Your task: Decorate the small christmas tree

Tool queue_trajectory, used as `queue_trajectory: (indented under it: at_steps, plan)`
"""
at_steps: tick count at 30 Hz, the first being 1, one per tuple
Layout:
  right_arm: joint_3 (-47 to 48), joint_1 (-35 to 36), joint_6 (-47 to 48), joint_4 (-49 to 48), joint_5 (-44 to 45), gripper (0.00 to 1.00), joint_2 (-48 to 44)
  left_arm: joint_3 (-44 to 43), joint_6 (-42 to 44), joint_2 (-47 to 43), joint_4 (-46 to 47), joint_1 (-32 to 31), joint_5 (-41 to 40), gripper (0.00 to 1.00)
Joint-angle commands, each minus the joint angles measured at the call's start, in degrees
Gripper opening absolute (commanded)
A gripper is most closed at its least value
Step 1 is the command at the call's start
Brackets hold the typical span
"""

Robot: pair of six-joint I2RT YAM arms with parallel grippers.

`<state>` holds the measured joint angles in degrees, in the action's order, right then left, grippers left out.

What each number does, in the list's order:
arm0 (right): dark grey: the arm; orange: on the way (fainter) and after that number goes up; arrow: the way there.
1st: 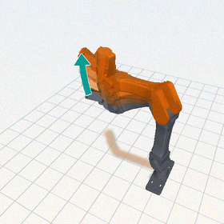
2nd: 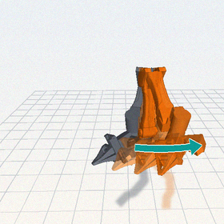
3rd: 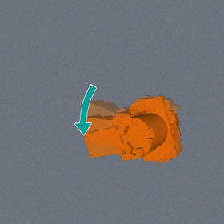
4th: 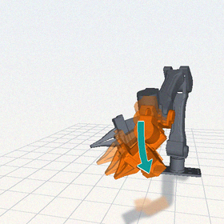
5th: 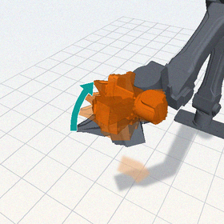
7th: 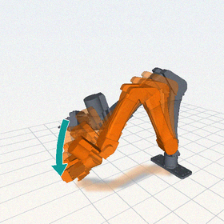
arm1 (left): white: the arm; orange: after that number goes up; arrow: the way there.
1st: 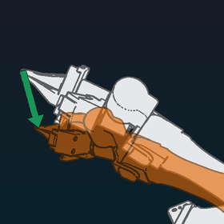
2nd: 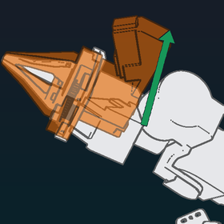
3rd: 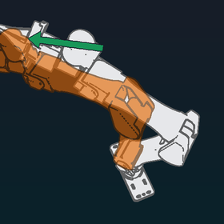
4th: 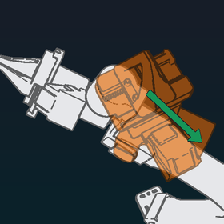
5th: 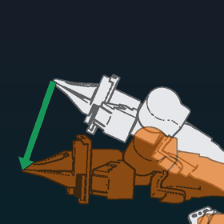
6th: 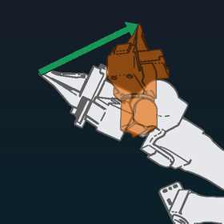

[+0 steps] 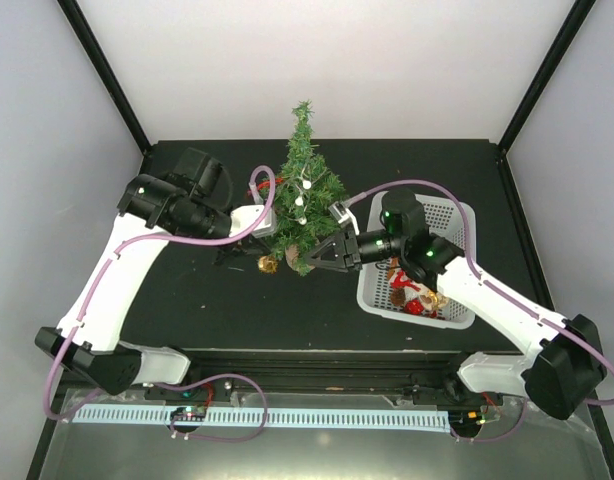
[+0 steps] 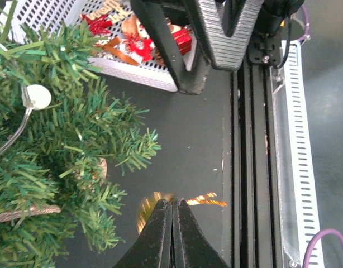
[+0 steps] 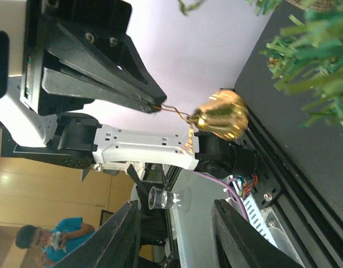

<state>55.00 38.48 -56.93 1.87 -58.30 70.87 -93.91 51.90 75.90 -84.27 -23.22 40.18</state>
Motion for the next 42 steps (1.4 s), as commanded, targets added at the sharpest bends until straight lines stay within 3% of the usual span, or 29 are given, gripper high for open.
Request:
queue_trajectory:
  at_steps: [1,14,21,42]
  plan:
    - [-1.6,-0.38,1.01,0.31,1.72,0.37,-1.88,-3.1,1.66,1.37,-1.25,0.2,-3.65,0.02]
    - [-5.95,-0.46,1.35,0.56,3.27,0.38,-4.8,-5.33,1.59,4.95,0.0,0.2,-5.22,0.02]
    - [-7.28,-0.43,1.43,0.42,3.88,0.45,-5.72,-5.39,0.53,6.16,1.72,0.18,-5.36,0.02]
    - [-9.82,-0.45,0.46,-2.04,3.64,0.45,-5.77,-8.95,2.23,7.37,3.25,0.2,-12.57,0.02]
